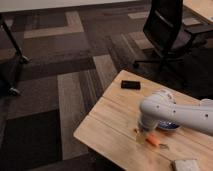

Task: Place the pepper in the ceramic bowl

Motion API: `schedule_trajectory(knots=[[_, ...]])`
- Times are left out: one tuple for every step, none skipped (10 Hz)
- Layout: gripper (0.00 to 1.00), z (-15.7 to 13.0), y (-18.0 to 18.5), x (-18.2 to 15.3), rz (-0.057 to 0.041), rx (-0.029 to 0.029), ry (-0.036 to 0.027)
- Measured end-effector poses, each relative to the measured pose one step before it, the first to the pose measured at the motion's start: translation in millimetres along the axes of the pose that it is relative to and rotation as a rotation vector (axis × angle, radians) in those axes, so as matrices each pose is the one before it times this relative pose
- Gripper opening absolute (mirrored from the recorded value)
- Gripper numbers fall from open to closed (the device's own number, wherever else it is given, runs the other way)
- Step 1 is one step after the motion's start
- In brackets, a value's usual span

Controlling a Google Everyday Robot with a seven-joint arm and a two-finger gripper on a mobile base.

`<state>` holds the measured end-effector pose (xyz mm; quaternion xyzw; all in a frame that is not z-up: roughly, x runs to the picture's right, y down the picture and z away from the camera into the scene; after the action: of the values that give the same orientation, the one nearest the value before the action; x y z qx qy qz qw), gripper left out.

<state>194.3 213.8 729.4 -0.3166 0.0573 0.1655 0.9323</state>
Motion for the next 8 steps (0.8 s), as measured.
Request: schedule_trajectory(knots=[[0.65, 5.87, 0.82, 5.0, -0.02909, -0.01591, 0.01761], [0.65, 3.9, 1.13, 2.81, -0.01922, -0.01401, 0.00878], [0.65, 4.02, 1.38, 3.25, -0.02905, -0.0153, 0.00815], [0.65, 0.51, -0.23, 1.85, -0.02081, -0.00584, 0.00631], [0.65, -1.89, -0.99, 6.47, -0.0276, -0.00065, 0.01371], [0.65, -0.78, 0.43, 1.44, -0.01593, -0.00023, 0.00339], [0.65, 0.77, 1.88, 3.91, -0.02174, -0.00114, 0.00374], [0.6, 2.26, 4.89, 5.86, -0.01634, -0.00782, -0.00007]])
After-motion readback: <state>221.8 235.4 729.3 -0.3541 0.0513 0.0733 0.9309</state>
